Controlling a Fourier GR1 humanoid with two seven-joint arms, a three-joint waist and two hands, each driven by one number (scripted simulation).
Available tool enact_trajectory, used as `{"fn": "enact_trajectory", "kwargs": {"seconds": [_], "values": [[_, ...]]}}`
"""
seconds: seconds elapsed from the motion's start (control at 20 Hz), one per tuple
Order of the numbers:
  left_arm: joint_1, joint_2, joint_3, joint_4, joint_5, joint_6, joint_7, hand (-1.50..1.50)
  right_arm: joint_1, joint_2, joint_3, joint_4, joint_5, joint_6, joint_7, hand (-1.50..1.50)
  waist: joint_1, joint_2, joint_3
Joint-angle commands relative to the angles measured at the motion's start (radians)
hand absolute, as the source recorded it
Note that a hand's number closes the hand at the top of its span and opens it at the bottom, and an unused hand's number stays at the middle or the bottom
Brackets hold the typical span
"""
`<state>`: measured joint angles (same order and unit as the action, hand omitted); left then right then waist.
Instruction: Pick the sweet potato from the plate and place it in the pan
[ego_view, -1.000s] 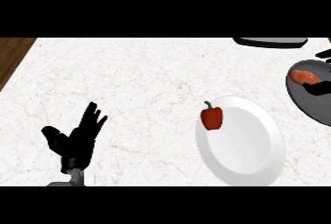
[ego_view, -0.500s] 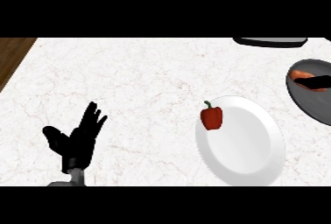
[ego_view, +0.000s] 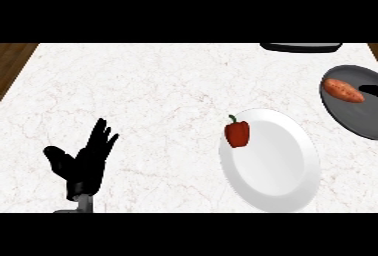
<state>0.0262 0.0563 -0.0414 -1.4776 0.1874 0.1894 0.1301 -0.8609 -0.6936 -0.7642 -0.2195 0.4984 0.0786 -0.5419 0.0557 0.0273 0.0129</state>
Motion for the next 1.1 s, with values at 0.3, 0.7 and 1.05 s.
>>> {"fn": "enact_trajectory", "kwargs": {"seconds": [0.3,0.7,1.05], "values": [[0.001,-0.027,-0.007,0.060,-0.004,0.009,0.000,0.00,0.111,-0.150,-0.073,0.066,-0.107,0.471,-0.133,-1.50,-0.026,-0.004,-0.007],[0.042,0.010,0.015,0.002,0.008,-0.006,0.029,0.00,0.214,-0.174,-0.052,0.028,-0.123,0.540,-0.191,-1.50,-0.025,-0.015,-0.008],[0.026,0.040,0.053,0.039,0.027,-0.043,0.010,0.00,0.281,-0.139,-0.030,0.003,-0.153,0.493,-0.196,-1.50,-0.034,-0.018,-0.009]]}}
